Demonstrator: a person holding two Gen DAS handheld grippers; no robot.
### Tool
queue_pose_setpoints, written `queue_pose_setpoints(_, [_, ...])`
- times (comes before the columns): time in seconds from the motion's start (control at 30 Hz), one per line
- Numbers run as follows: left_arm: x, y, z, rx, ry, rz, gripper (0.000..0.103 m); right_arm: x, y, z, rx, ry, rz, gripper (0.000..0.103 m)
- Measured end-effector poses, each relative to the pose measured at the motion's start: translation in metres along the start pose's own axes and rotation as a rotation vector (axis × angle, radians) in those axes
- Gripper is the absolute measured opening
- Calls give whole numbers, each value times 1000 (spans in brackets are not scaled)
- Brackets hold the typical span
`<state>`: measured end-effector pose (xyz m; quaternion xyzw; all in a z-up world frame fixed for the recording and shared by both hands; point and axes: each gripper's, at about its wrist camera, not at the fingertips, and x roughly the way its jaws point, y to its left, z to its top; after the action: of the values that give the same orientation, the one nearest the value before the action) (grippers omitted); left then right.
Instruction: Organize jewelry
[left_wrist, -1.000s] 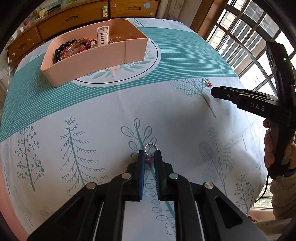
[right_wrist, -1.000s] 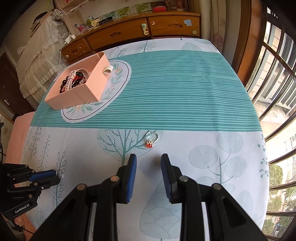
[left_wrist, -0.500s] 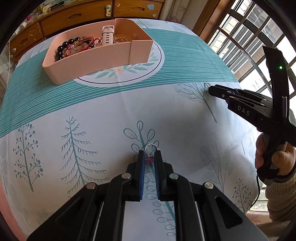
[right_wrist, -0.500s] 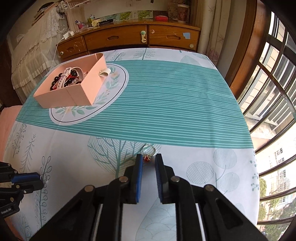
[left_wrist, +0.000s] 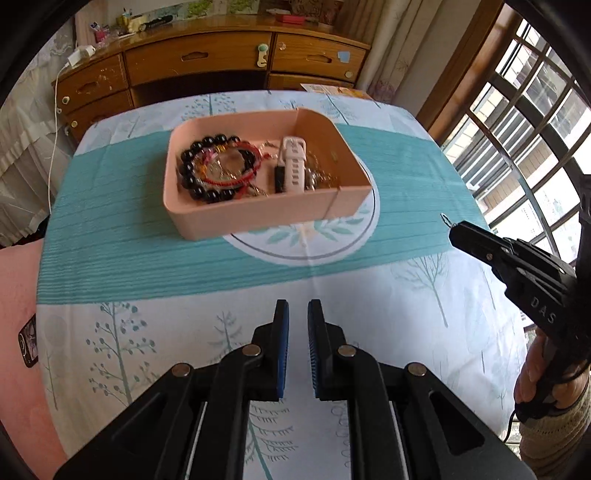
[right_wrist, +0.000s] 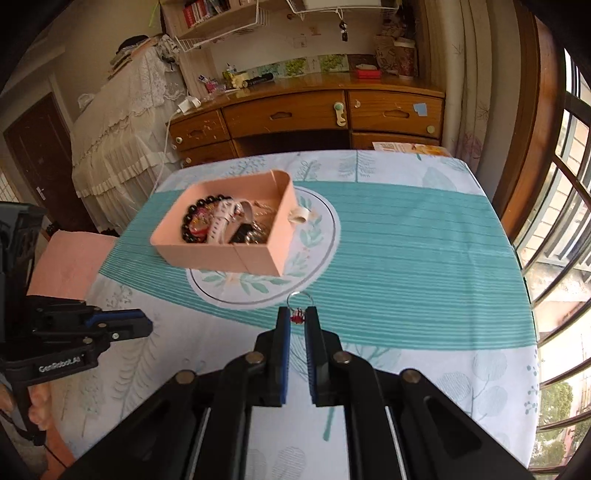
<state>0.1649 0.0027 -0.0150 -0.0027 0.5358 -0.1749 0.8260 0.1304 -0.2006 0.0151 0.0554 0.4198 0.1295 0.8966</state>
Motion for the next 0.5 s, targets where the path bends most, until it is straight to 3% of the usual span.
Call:
queue_pose_setpoints(0.2, [-18, 21, 64, -54, -113, 46, 8, 16, 21, 56, 52, -39, 108, 8])
queue_pose_setpoints(0.43, [7, 39, 104, -90, -122, 117, 8, 68, 22, 97, 99, 10, 114, 8])
queue_pose_setpoints(0.5, [16, 44, 109, -94, -111, 125, 14, 80, 24, 101, 91, 31, 101, 8])
